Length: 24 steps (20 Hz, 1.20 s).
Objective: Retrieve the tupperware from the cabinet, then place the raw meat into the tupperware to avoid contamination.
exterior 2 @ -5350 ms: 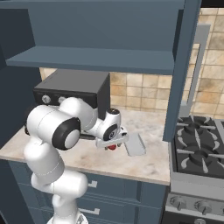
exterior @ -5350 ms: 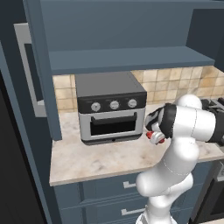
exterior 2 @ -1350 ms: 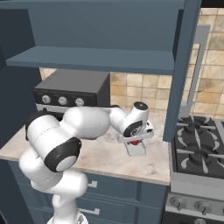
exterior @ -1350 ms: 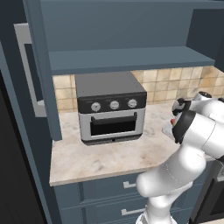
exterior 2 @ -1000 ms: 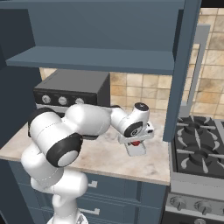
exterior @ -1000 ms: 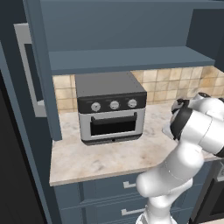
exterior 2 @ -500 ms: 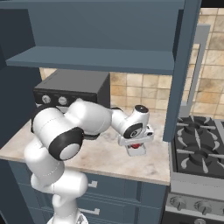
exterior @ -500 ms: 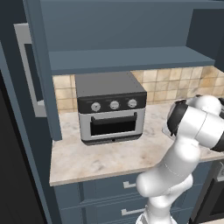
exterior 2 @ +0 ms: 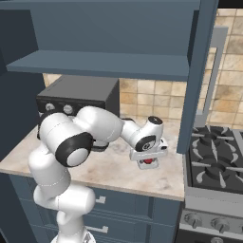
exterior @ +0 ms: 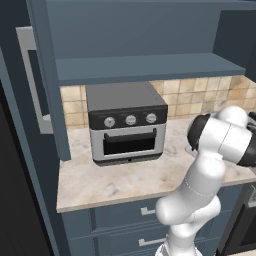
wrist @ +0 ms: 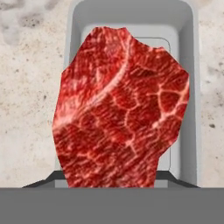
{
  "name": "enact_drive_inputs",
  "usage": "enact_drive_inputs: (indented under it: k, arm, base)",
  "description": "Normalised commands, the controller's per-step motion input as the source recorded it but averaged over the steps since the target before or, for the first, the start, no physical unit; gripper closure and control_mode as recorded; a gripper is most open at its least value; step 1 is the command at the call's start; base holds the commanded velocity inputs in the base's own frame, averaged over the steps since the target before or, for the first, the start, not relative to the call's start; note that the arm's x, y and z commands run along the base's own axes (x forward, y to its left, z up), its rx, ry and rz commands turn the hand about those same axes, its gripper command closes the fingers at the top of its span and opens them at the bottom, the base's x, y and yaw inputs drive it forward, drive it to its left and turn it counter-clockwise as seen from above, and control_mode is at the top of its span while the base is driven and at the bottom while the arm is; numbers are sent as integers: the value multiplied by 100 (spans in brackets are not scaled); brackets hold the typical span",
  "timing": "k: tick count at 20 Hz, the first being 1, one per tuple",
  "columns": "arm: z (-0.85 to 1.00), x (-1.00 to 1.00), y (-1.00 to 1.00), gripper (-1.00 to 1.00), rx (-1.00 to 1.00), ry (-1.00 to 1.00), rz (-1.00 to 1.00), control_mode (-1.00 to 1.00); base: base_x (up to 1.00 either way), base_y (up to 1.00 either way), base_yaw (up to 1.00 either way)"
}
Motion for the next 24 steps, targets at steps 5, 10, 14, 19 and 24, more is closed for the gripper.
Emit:
enact_drive_inputs:
  k: [5,10,14,19,24]
  arm:
    - [-2,2,-3,-100,0,0,0,-100]
    - [0,7,0,-100,0,1,0,-100]
    - [0,7,0,-100,0,1,0,-100]
    - [0,8,0,-100,0,3,0,-100]
    - [11,3,0,-100,0,8,0,-100]
  base:
    - [0,0,0]
    - [0,0,0]
    - [0,0,0]
    - [0,0,0]
    - [0,0,0]
